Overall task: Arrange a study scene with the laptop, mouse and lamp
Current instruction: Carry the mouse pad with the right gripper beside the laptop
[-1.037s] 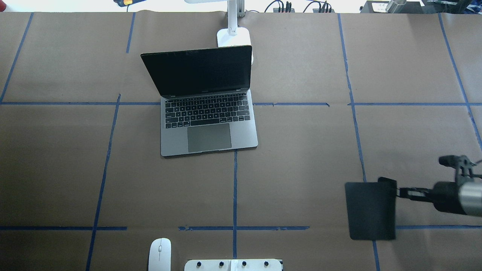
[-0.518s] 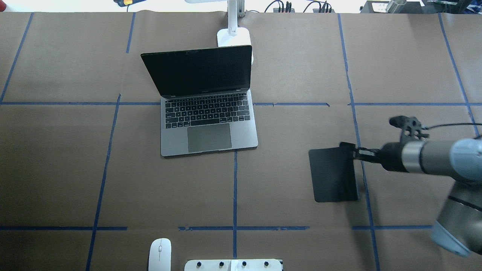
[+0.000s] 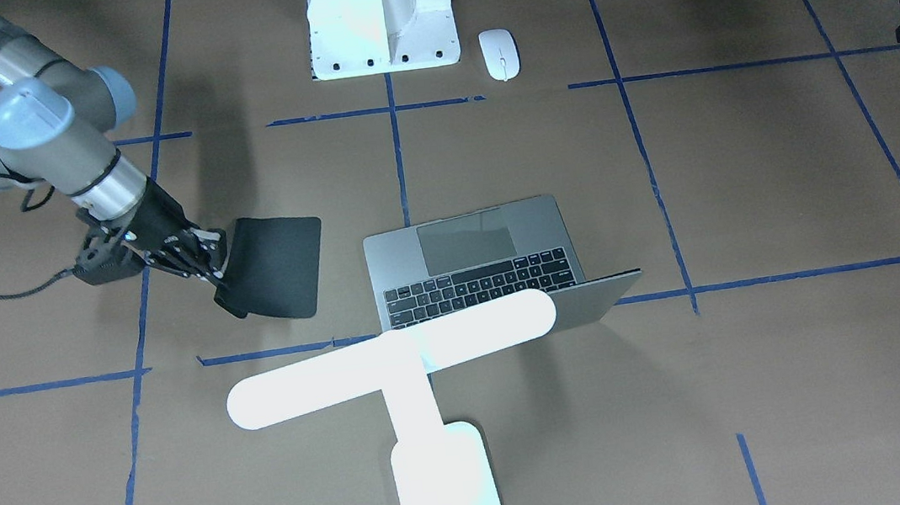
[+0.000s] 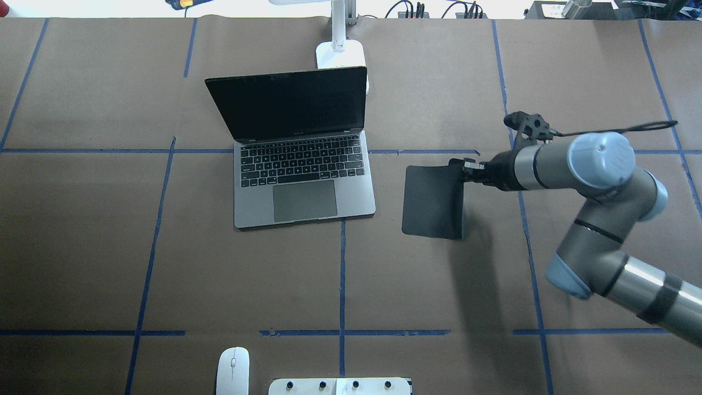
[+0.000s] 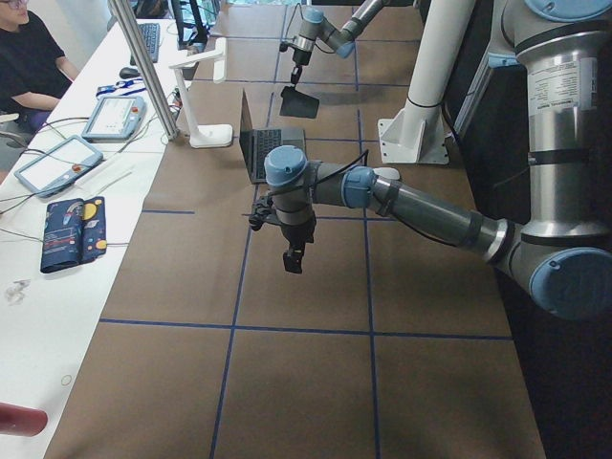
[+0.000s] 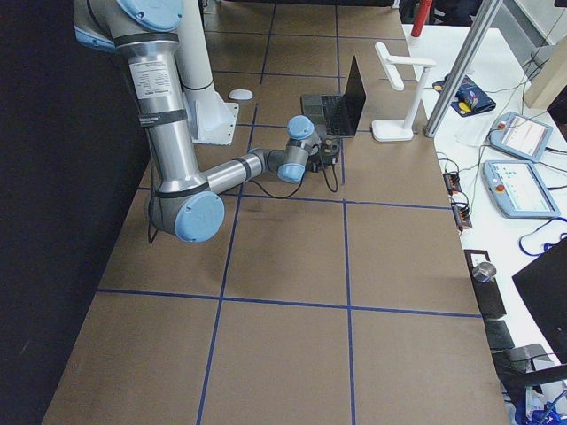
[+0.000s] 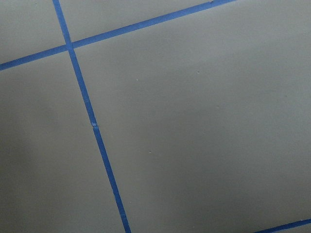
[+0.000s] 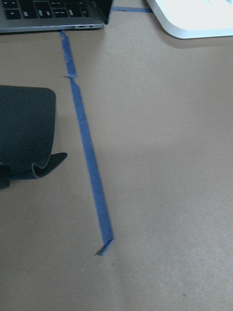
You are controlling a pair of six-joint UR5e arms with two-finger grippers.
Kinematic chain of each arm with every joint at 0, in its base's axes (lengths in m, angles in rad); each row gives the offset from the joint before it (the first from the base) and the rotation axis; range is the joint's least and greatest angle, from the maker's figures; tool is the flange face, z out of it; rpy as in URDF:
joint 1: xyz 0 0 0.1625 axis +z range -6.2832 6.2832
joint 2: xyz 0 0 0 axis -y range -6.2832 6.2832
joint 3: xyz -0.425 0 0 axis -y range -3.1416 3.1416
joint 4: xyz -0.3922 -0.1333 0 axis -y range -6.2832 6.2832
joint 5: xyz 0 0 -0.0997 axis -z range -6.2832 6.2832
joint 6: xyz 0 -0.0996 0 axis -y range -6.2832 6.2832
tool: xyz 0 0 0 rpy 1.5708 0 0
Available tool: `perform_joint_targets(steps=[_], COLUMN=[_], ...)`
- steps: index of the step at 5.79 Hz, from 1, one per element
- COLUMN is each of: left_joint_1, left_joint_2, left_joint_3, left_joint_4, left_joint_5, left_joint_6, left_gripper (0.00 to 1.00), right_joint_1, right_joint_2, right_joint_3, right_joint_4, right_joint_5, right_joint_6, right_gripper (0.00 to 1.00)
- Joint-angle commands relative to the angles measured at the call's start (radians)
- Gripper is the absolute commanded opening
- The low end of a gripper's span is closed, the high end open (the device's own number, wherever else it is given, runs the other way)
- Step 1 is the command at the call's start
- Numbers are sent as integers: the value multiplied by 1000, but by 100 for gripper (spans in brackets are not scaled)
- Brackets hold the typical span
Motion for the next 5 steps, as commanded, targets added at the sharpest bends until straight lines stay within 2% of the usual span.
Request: perform_joint_targets(steps=[1,3,4,5], left_joint_1=[0,0,0,0], left_joint_2=[0,-2,-3,-6], left_joint_3=[-1,-1,-3,-4], left_joint_4=[0,0,0,-2], left_joint_5=[-2,-2,-2,-2], left_joint_6=[-7,-7,-7,-6], left_gripper=[100,100,100,100], right_joint_1=[53,73,71,79], right_joint_2=[103,111,114,113], right_joint_3=[-100,-118,-118,-118], right_joint_4=[-57,-81,-105,-130], right_joint_5=[18,44,45,74], right_joint_6=[-37,-79,-79,-91], right_gripper=[0,1,96,100])
